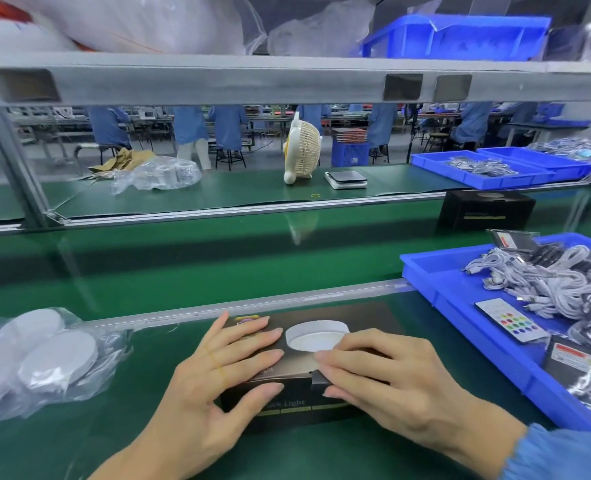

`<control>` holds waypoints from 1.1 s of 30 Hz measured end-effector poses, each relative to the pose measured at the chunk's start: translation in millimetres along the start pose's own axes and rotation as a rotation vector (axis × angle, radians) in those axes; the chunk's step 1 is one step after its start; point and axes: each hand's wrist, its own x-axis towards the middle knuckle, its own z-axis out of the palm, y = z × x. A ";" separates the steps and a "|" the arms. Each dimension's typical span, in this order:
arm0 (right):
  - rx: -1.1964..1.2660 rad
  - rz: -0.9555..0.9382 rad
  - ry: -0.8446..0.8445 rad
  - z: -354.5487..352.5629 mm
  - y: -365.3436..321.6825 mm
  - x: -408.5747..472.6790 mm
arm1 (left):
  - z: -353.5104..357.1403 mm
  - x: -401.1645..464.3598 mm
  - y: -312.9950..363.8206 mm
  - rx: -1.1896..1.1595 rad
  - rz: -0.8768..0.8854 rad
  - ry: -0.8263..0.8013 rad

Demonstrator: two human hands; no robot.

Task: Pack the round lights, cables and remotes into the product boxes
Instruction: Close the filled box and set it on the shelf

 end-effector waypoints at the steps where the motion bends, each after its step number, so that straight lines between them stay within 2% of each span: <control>1: 0.022 -0.006 0.008 -0.1 0.5 0.5 | 0.2 -0.3 0.2 -0.002 0.003 0.001; 4: 0.113 0.017 -0.011 0.2 0.0 3.1 | 1.6 -1.0 -0.1 -0.003 0.009 0.013; 7: 0.271 0.201 -0.038 -3.5 -5.6 4.5 | 3.8 -2.0 -1.6 -0.002 0.030 0.031; 9: 0.247 0.260 -0.041 -3.8 -9.6 3.9 | 4.9 -1.9 -2.3 0.010 0.039 0.042; 11: 0.173 0.221 -0.033 -3.5 -9.3 3.5 | 5.6 -0.8 -3.0 0.021 0.031 0.052; 15: -0.033 -0.047 -0.005 0.4 -5.7 1.6 | 6.4 -0.9 -3.2 0.035 0.012 0.067; 17: 0.000 -0.057 -0.028 -1.9 -1.2 5.6 | 7.3 -2.0 -3.0 0.041 0.003 0.075; 19: 0.117 0.021 -0.127 -7.5 8.9 15.1 | 8.1 -2.1 -2.1 0.052 -0.010 0.077; 22: 0.304 0.254 -0.545 -16.1 27.4 34.9 | 8.1 -1.4 -1.1 0.051 -0.023 0.061; 24: 0.349 0.307 -0.743 -15.0 38.2 43.9 | 6.7 -1.1 -0.8 0.042 -0.034 0.053; 26: 0.311 0.252 -0.786 -11.7 45.3 49.2 | 6.5 -0.8 -0.8 0.033 -0.040 0.054; 33: 0.305 0.258 -0.730 -6.8 44.8 50.4 | 9.2 -1.5 0.1 0.043 -0.043 0.072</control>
